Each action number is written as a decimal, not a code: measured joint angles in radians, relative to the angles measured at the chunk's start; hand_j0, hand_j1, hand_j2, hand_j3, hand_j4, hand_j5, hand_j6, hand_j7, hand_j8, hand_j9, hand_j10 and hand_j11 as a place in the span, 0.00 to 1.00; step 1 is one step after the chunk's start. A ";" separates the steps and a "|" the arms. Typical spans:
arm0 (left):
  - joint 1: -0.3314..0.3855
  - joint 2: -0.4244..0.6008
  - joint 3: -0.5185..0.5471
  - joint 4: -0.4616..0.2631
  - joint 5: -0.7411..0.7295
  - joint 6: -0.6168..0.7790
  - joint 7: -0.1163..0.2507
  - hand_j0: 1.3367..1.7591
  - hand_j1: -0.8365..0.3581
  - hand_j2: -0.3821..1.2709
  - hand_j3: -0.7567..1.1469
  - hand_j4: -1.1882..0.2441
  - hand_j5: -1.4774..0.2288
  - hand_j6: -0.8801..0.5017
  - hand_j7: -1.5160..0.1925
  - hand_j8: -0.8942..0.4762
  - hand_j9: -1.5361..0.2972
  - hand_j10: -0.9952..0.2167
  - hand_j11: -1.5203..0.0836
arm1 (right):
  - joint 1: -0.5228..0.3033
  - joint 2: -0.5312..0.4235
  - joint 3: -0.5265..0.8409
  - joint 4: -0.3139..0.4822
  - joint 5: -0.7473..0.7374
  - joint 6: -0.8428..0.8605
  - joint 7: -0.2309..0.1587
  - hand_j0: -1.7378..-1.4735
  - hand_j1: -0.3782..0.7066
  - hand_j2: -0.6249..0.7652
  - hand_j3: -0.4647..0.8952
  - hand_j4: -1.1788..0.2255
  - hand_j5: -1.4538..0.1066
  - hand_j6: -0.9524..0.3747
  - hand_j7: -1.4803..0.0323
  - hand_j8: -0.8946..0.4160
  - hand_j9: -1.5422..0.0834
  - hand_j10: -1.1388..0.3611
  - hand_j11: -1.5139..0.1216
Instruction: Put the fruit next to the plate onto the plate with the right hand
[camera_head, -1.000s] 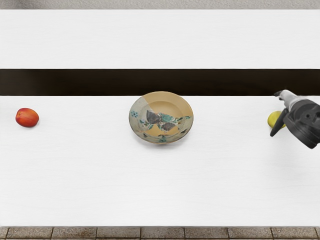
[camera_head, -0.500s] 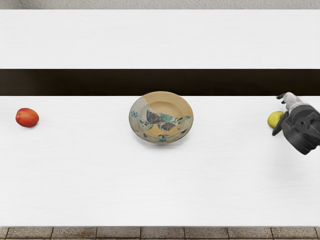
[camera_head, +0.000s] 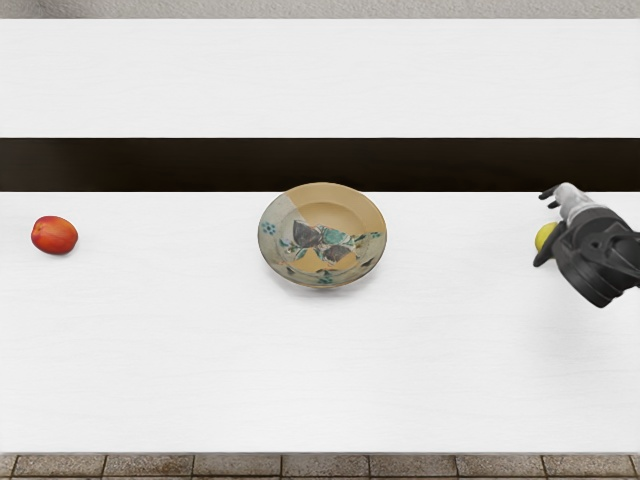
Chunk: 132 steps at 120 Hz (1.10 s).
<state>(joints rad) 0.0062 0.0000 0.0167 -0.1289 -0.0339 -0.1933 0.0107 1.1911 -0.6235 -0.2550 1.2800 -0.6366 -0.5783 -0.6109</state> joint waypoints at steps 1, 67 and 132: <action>0.001 0.000 0.000 0.000 0.000 0.000 0.000 0.76 0.99 0.23 0.40 0.83 0.87 0.64 0.89 0.65 0.84 0.82 0.95 | 0.000 -0.001 0.000 0.003 0.000 0.000 0.000 0.30 0.30 0.41 0.34 0.66 0.72 0.53 0.77 0.49 0.75 0.59 0.73; 0.001 0.000 0.000 0.000 0.000 0.000 0.000 0.76 0.99 0.23 0.40 0.83 0.87 0.64 0.89 0.65 0.84 0.82 0.95 | 0.014 -0.038 -0.015 0.058 0.001 0.000 0.000 0.30 0.34 0.41 0.34 0.63 0.69 0.50 0.73 0.46 0.72 0.57 0.70; 0.000 0.000 0.000 0.000 0.000 0.000 0.000 0.76 0.99 0.23 0.40 0.83 0.87 0.64 0.89 0.65 0.84 0.82 0.95 | -0.125 -0.040 0.183 -0.007 -0.018 -0.006 -0.009 0.16 0.27 0.17 0.87 0.26 0.39 0.28 0.33 0.63 0.29 0.66 0.23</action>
<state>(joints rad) 0.0067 0.0000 0.0163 -0.1288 -0.0338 -0.1933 0.0105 1.0658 -0.6635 -0.0719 1.2725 -0.6543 -0.5845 -0.6196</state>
